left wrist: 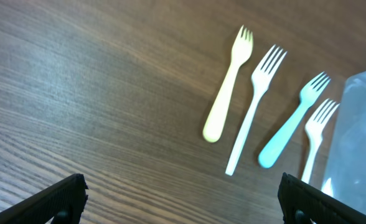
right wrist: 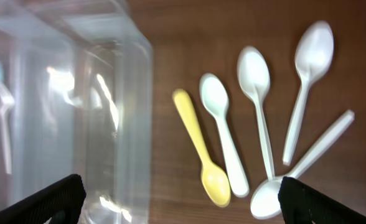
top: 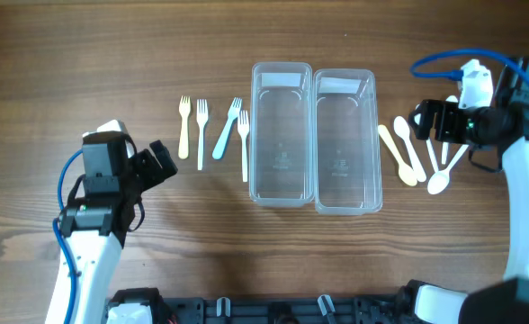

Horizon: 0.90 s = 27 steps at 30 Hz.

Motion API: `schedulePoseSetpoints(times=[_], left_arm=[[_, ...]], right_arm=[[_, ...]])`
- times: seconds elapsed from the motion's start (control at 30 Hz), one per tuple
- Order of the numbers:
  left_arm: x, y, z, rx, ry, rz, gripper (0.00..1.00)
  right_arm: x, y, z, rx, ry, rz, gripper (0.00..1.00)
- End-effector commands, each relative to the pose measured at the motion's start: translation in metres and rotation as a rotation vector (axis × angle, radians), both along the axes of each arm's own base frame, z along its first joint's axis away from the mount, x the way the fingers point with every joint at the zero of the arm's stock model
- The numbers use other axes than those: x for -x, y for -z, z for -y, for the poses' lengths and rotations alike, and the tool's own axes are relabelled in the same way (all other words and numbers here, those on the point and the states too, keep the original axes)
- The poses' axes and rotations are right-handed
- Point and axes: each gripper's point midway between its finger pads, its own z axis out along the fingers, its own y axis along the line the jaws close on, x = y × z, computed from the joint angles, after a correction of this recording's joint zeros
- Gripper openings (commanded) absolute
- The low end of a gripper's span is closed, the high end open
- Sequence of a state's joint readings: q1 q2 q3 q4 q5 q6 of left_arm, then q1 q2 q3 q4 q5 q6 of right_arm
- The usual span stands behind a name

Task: Pack container
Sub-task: 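Move the right gripper over the spoons and lower onto them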

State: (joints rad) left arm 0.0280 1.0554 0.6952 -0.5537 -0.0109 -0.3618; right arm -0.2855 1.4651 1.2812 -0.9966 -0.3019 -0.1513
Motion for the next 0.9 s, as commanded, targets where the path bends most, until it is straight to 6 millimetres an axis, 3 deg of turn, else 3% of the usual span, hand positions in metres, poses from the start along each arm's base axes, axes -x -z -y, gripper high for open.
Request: schedulePoseSetpoints(times=[0.0,0.13,0.23,0.37,0.5,0.67,0.87], left_arm=[[-0.004,-0.001,-0.002,-0.018,0.007,-0.007,1.0],[-0.004,0.0,-0.002,-0.018,0.006,-0.008,1.0],[-0.004,0.0,-0.002,-0.018,0.006,-0.008,1.0],[-0.004,0.0,-0.002,-0.018,0.006,-0.008,1.0],[-0.004,0.0,-0.002,-0.018,0.006,-0.008,1.0],[-0.004,0.0,-0.002,-0.018,0.006,-0.008,1.0],[-0.004,0.0,-0.002,-0.018,0.006,-0.008,1.0]], right_arm=[[0.001,0.013,0.007,-0.018,0.069,-0.076,1.0],[-0.006,0.025,0.019,0.032,0.083,-0.091,1.0],[-0.017,0.038,0.038,0.097,0.158,-0.103,1.0],[-0.027,0.051,0.044,0.108,0.168,-0.109,1.0],[-0.035,0.061,0.043,0.09,0.162,-0.107,1.0],[-0.041,0.066,0.019,-0.053,0.127,-0.104,1.0],[-0.03,0.085,0.028,0.03,0.148,-0.192,0.96]])
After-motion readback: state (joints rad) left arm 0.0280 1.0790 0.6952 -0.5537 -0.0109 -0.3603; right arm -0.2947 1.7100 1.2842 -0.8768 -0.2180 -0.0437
